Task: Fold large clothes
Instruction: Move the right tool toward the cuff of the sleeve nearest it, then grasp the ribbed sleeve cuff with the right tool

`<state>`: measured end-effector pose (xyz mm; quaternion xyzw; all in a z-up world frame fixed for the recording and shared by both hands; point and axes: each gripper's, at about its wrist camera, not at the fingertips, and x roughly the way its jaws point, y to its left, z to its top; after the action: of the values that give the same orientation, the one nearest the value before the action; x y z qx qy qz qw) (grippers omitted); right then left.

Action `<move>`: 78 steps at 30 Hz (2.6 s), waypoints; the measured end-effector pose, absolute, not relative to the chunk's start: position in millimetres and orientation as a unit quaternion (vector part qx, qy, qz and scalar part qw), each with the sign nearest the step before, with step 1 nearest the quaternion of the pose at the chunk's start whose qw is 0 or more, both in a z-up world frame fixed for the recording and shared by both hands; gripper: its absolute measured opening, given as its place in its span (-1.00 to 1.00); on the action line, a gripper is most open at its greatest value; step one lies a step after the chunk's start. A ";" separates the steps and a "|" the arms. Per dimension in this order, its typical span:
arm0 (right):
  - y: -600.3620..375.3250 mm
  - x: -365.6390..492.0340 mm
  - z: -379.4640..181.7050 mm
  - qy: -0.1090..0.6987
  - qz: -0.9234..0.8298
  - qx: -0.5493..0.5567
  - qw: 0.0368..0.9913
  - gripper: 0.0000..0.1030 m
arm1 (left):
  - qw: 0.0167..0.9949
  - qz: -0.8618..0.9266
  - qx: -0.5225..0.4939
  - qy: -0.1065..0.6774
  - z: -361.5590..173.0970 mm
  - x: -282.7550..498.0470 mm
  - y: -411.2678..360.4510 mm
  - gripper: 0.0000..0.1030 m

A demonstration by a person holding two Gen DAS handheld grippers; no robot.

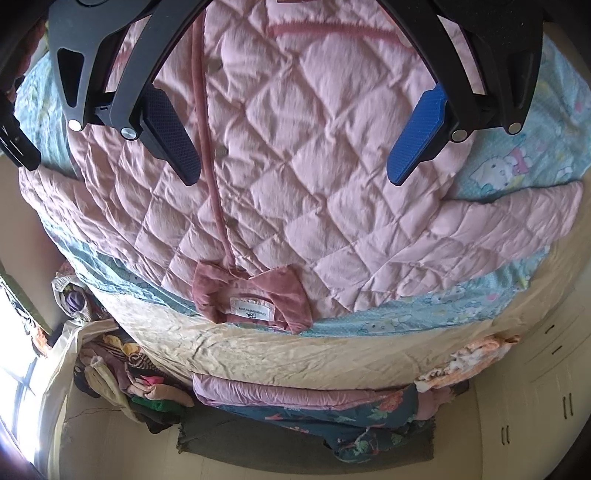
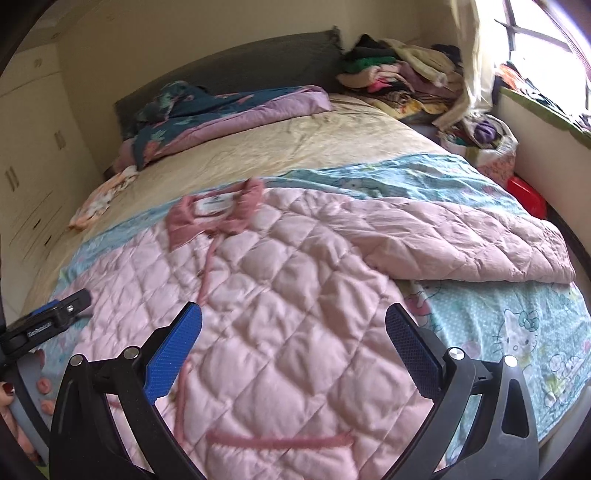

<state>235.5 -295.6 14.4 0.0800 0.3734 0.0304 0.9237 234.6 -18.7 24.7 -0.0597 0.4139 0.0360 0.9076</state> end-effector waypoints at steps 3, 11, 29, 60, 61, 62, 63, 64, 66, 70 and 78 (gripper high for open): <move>-319.6 251.6 8.4 0.375 0.011 0.106 0.921 0.92 | 0.906 0.037 -0.059 0.418 20.0 251.5 -19.5 0.84; -378.7 282.5 -10.5 0.384 -0.046 0.153 0.909 0.92 | 0.897 0.034 -0.054 0.437 -3.1 291.6 -28.5 0.84; -514.7 306.0 -62.1 0.372 -0.200 0.276 0.863 0.92 | 0.890 0.014 -0.052 0.453 -29.1 355.1 -67.5 0.84; -663.2 296.1 -94.4 0.252 -0.282 0.415 0.827 -0.49 | 0.887 0.006 -0.026 0.460 -41.0 390.8 -78.0 0.84; -657.1 295.9 -82.6 0.241 -0.267 0.401 0.843 -0.52 | 0.888 0.005 -0.026 0.459 -38.7 389.4 -77.8 0.84; -651.2 296.6 -72.1 0.233 -0.254 0.389 0.854 -0.57 | 0.889 0.005 -0.026 0.458 -36.6 388.4 -78.0 0.84; -646.8 296.8 -64.3 0.229 -0.243 0.381 0.862 -0.60 | 0.890 0.003 -0.026 0.456 -32.9 386.8 -77.5 0.84; -638.6 298.2 -51.3 0.223 -0.227 0.369 0.873 -0.62 | 0.890 0.002 -0.027 0.455 -30.0 385.7 -77.3 0.84; -624.9 298.5 -31.9 0.215 -0.204 0.350 0.889 -0.64 | 0.893 -0.001 -0.030 0.450 -21.7 383.0 -75.5 0.84; -588.6 305.9 11.8 0.197 -0.144 0.315 0.917 -0.66 | 0.897 0.000 -0.030 0.440 -6.1 378.8 -71.9 0.84; -517.8 309.1 78.8 0.175 -0.052 0.253 0.950 -0.68 | 0.906 0.002 -0.037 0.421 27.2 364.6 -52.0 0.84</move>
<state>309.1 -517.8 78.8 0.2531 0.1752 -0.0516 0.9500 364.6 -52.0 27.2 -0.0369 0.4209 0.0020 0.9064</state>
